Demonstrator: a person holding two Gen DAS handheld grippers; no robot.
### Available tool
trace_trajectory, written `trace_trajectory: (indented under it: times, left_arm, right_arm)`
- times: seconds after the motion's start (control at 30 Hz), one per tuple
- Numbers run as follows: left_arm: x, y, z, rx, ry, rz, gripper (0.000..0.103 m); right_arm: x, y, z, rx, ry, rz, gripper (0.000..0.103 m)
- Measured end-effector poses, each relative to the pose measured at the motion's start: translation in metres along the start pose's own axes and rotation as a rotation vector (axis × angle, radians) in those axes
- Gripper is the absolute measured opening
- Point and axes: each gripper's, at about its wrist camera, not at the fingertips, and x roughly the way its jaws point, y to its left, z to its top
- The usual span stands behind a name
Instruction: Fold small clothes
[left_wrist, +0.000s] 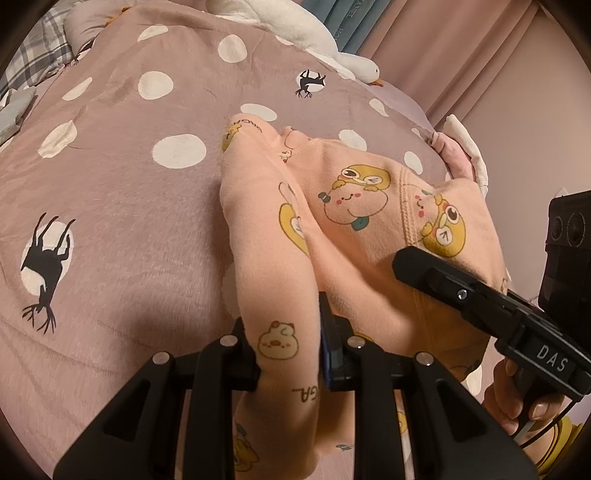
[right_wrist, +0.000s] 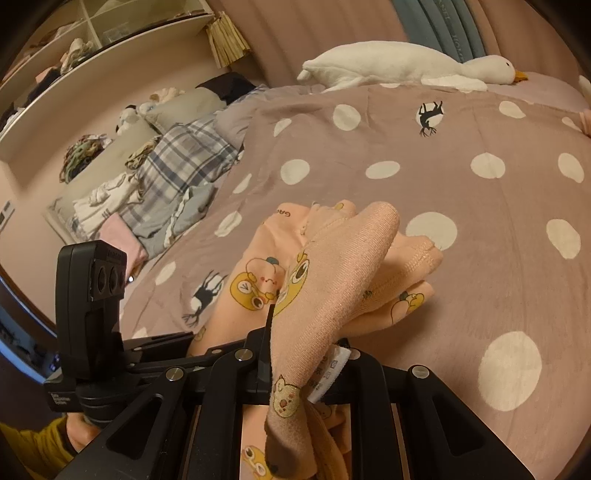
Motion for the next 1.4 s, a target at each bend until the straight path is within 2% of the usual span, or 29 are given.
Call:
trace_trajectory:
  times: [1.2,1.4]
  left_arm:
    - [0.042,-0.005,0.013,0.021,0.071,0.017,0.023]
    - [0.045,-0.002,0.014,0.016,0.079,0.017,0.024]
  right_arm:
    - [0.016,-0.037,0.002,0.077,0.03,-0.039,0.018]
    - [0.017,-0.057,0.002,0.152,0.03,-0.019,0.018]
